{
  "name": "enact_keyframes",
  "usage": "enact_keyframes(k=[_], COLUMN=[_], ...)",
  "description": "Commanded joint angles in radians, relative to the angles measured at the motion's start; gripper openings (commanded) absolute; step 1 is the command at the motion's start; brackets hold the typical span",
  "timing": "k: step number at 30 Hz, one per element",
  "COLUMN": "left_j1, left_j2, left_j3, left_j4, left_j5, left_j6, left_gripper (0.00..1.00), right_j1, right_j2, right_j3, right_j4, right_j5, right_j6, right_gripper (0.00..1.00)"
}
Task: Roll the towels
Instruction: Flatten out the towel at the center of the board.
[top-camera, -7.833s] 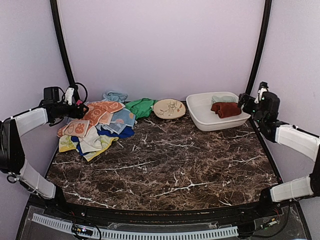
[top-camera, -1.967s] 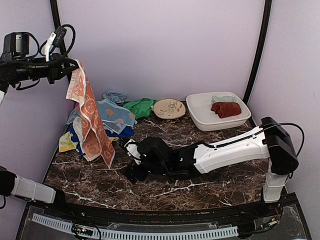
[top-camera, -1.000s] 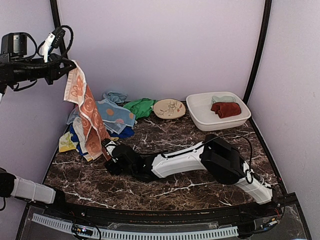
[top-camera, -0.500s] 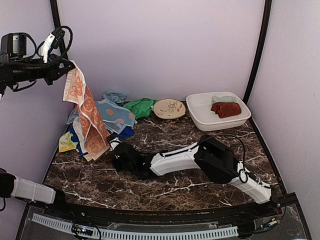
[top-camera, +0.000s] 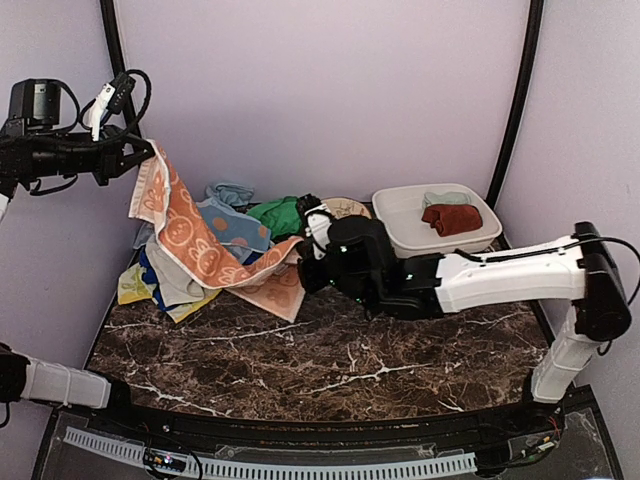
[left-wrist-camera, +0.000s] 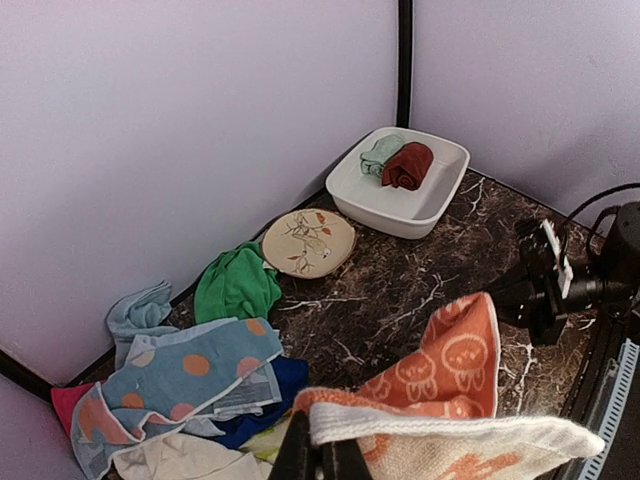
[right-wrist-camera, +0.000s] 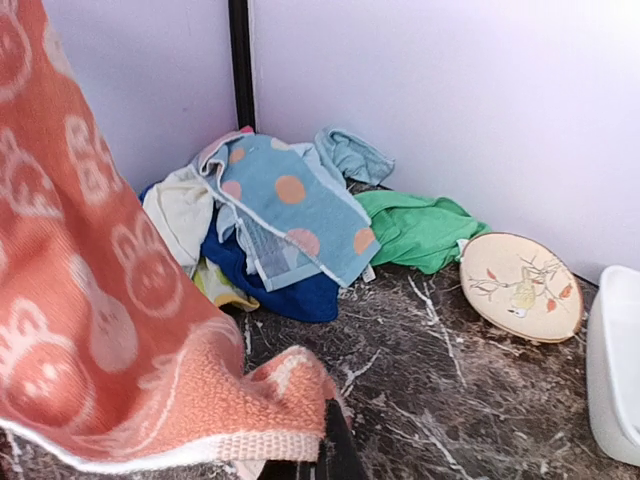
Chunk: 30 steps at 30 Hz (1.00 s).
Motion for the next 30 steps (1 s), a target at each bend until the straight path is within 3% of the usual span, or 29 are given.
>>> enact_keyframes(k=[1,7,11,16,22,23,27,30], left_j1=[-0.006,-0.010,-0.017,-0.023,-0.025,-0.026,-0.029,-0.031], left_j2=[-0.041,-0.131,-0.196,-0.213,-0.115,-0.098,-0.017,0.040], left_j3=[-0.050,-0.291,-0.512,-0.744,-0.927,-0.943,-0.972,-0.971], left_j4=[-0.030,-0.005,0.048,0.133,0.328,0.353,0.450,0.450], left_j5=[0.122,0.254,0.278,0.160,-0.072,-0.096,-0.231,-0.251], left_j6=[-0.071,-0.106,-0.104,-0.059,0.004,0.038,0.205,0.388], left_gripper=[0.00,0.00,0.00,0.00,0.00,0.07,0.54,0.71], right_j1=[-0.001,0.021,0.024,-0.024,-0.202,-0.229,-0.312,-0.342], right_j2=[-0.229,-0.516,-0.582,-0.498,-0.301,-0.267,-0.145,-0.065], right_j3=[-0.107,-0.208,-0.213,-0.197,-0.160,-0.147,-0.106,-0.043], right_j4=[-0.208,-0.495,-0.641,-0.730,-0.697,-0.688,-0.659,-0.647], right_j5=[0.011,0.009,-0.011,-0.029,-0.187,-0.208,-0.270,-0.312], right_j6=[0.081,0.254,0.335,0.361,0.308,0.296,0.250,0.227], right_gripper=[0.00,0.00,0.00,0.00,0.00,0.00,0.00,0.00])
